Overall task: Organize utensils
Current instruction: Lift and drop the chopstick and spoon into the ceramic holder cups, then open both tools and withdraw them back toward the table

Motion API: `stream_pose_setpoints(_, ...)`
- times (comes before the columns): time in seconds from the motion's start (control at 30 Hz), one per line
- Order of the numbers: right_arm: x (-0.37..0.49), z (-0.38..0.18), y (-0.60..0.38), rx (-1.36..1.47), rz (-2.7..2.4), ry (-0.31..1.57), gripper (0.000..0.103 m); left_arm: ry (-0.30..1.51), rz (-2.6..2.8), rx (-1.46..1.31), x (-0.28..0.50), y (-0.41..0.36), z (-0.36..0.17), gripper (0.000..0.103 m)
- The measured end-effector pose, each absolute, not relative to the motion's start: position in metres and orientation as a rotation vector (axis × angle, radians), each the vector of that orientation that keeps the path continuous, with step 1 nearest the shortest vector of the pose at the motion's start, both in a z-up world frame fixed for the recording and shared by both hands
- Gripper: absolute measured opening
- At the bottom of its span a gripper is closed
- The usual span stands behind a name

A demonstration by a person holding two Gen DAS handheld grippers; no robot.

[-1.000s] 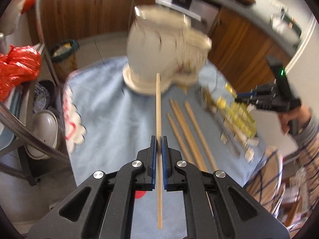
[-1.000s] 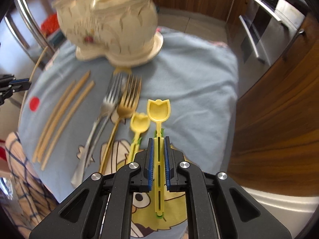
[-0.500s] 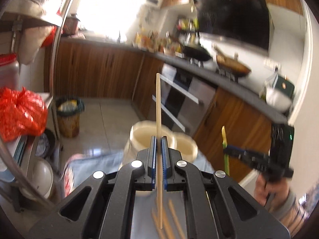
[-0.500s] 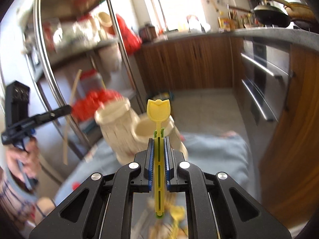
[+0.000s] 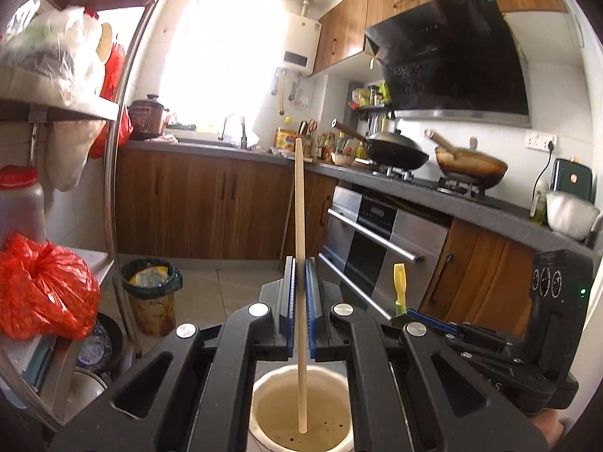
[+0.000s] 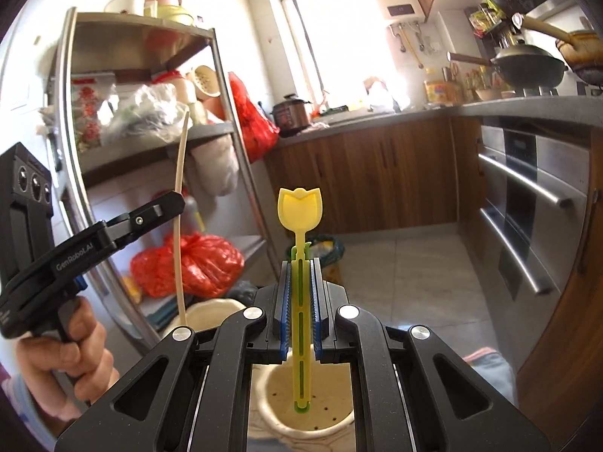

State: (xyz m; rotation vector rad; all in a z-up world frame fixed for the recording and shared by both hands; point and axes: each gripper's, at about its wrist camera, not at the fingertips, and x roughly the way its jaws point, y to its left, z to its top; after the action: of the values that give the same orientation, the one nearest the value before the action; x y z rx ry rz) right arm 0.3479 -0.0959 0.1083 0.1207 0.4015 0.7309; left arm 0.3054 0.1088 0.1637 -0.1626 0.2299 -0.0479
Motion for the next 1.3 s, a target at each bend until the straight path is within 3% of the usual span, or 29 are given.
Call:
stream_pose_setpoints(0.37,0.311,0.075,-0.106,0.064,0.671,0.422,0.010,0.330,-0.045,-0.191,0.282,0.109,0.111,0.004)
stream_pose_setpoints(1.13,0.326,0.067,-0.078,-0.051,0.618,0.517,0.011,0.422,0.014,-0.092,0.291,0.098,0.100,0.005)
stream_pose_setpoints(1.3,0.324,0.068,-0.082,-0.038,0.620,0.506,0.021,0.414,0.012,-0.089,0.289,0.096,0.100,0.005)
